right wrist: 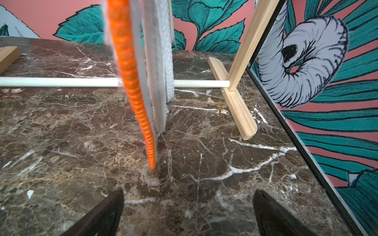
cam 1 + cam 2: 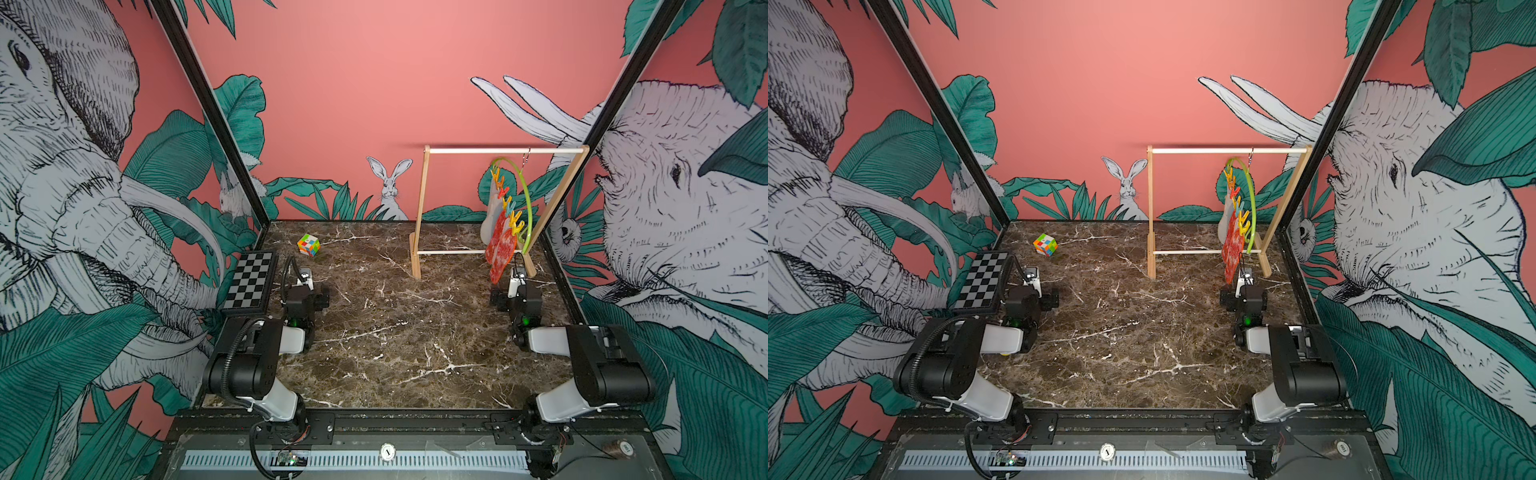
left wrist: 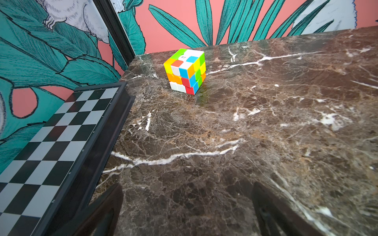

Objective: Take the shoe insoles off the hanger
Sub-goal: Move the clothesline to the center of the board.

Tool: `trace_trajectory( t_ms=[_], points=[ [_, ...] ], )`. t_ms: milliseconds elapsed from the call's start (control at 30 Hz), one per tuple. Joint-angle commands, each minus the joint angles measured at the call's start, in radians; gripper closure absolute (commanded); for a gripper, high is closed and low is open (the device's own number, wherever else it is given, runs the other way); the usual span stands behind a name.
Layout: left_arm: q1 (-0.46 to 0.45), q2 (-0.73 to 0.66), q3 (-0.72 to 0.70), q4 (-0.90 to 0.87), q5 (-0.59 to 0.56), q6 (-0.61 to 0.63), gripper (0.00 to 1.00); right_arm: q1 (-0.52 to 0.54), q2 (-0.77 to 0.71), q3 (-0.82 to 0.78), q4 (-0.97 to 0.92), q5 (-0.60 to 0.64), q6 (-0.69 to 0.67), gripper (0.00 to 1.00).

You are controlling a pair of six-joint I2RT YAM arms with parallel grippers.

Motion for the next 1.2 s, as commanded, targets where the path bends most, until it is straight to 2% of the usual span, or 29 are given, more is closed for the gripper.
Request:
trace_trajectory(
  t_ms=[0,1000,1167],
  points=[
    [0.006,-0.016,0.016,-0.003,0.004,0.01,0.0,-0.002,0.0,0.004,0.025,-0.004,-0.004,0.02],
    [0.007,-0.015,0.015,0.002,0.004,0.009,0.0,-0.002,-0.001,0.001,0.029,-0.005,-0.004,0.02],
    [0.011,-0.045,0.026,-0.029,0.005,0.008,0.0,-0.003,-0.046,-0.055,0.094,0.043,0.018,0.02]
  ],
)
